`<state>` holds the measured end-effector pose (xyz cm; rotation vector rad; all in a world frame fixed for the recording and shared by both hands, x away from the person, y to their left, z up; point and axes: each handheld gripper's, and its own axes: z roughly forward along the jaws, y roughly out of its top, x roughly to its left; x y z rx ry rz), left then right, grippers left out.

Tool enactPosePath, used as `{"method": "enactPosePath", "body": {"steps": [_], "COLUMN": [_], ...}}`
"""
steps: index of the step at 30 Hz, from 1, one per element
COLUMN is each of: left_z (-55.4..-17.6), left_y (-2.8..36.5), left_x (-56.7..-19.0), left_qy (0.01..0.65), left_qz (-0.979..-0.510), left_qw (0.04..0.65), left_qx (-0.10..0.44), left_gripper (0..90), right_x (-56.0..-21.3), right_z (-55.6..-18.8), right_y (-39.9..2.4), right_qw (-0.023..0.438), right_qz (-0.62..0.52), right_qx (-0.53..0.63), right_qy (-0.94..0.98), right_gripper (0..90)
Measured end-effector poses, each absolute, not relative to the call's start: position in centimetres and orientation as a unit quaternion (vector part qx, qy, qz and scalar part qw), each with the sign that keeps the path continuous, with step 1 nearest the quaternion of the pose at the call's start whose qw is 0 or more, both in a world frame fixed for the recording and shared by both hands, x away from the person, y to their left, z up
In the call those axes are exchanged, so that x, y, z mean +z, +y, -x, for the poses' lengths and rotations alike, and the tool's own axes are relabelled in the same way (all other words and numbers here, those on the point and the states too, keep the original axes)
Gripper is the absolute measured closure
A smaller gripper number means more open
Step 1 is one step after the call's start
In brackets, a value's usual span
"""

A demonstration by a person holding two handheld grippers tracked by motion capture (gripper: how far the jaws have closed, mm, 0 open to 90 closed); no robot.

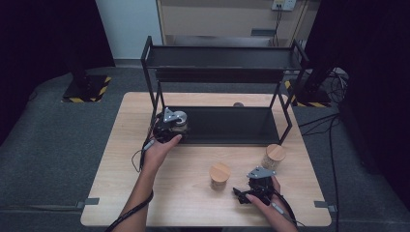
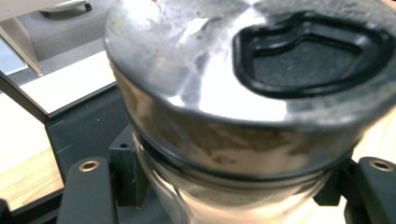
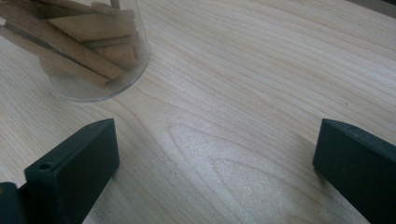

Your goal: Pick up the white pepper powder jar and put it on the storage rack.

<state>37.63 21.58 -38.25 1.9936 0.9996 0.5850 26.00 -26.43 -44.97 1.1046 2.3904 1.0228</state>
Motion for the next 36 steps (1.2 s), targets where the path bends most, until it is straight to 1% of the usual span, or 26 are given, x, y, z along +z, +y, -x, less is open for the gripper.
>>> {"method": "enactPosePath", "body": {"steps": [36], "left_z": [-41.2], "left_y": [19.0], "left_x": [-40.6], "left_qy": [0.408], "left_qz": [-0.793], "left_qw": [0.395], "left_qx": [0.223], "left_gripper": [29.3], "right_x": [-45.0], "right_z": [-26.0], "right_y": [-26.4], "right_qw": [0.158], "right_qz": [-0.386], "right_qx": [0.357], "right_qy": [0.836], "right_gripper": [0.4]}}
